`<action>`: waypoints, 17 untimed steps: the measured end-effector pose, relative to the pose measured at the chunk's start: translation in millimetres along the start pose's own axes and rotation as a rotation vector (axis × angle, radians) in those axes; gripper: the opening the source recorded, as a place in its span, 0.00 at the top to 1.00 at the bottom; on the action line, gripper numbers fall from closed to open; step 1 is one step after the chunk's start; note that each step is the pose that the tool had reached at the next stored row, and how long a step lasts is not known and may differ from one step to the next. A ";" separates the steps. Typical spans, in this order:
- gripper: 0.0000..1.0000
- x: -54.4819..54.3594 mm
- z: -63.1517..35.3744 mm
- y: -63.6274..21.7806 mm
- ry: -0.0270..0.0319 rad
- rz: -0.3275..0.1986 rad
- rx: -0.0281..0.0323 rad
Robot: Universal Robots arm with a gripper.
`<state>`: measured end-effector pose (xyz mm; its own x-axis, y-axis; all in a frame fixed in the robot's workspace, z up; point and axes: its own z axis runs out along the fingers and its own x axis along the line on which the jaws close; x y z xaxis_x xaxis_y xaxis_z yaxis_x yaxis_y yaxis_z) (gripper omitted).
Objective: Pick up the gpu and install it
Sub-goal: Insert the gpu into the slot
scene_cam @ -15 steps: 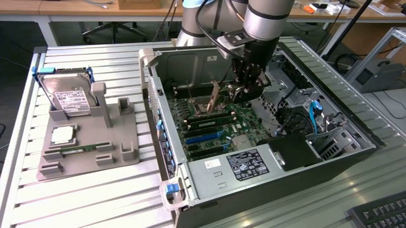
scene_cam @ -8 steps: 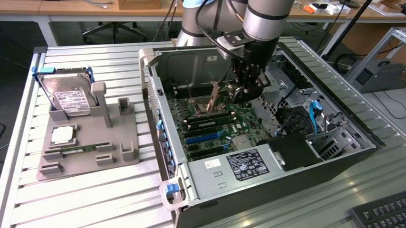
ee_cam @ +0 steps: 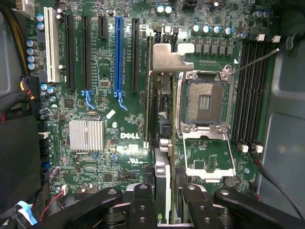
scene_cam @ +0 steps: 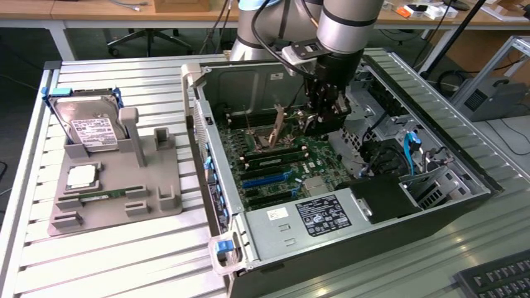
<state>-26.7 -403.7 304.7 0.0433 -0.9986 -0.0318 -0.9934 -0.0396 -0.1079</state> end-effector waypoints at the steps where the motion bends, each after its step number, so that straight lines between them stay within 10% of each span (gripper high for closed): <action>1: 0.73 0.0 0.0 0.0 0.0000 0.000 0.0000; 17: 0.73 -0.1 0.7 7.2 0.0079 0.030 0.0008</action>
<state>-33.8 -403.9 303.2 0.0124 -0.9996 -0.0273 -0.9941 -0.0094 -0.1077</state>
